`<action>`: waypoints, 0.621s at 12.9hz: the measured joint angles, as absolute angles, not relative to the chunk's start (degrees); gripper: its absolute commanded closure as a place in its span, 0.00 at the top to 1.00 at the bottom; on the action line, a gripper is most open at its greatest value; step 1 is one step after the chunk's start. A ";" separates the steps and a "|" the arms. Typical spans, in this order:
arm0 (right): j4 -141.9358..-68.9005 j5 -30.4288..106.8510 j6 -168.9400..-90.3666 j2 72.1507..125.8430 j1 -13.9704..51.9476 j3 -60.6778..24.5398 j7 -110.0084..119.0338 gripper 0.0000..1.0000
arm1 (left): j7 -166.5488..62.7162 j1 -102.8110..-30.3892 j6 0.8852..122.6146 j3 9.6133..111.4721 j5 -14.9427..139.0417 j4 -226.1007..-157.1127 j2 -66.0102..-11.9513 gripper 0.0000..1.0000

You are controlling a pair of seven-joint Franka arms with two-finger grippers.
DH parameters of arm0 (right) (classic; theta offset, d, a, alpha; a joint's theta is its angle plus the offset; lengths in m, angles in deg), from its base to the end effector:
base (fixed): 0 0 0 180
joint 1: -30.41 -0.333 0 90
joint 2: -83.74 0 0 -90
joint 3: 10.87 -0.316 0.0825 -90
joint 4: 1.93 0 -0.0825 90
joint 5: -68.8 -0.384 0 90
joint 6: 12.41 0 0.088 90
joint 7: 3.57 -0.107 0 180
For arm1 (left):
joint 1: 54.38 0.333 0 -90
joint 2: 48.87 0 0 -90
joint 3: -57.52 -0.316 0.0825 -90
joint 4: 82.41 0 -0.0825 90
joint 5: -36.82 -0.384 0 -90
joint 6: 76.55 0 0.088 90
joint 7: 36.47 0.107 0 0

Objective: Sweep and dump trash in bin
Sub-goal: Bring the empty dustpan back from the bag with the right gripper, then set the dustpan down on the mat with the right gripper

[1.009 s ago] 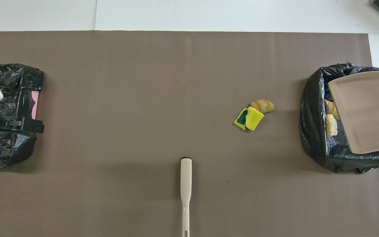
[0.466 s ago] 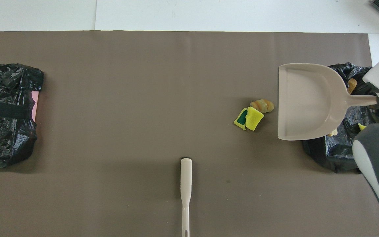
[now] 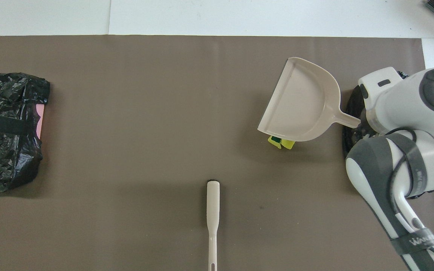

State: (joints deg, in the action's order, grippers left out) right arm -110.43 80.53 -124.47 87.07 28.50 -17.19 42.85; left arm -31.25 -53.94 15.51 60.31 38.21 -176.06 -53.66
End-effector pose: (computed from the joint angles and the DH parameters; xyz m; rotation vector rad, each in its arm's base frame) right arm 0.5729 0.0683 0.4722 2.5807 1.4611 -0.0828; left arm 0.5314 -0.0255 0.6430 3.1148 -0.2057 0.0878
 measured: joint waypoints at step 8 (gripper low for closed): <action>-109.06 69.50 -124.30 89.18 13.88 -17.27 -0.24 0.00 | -31.11 -55.59 16.23 61.69 38.23 -176.15 -53.64 1.00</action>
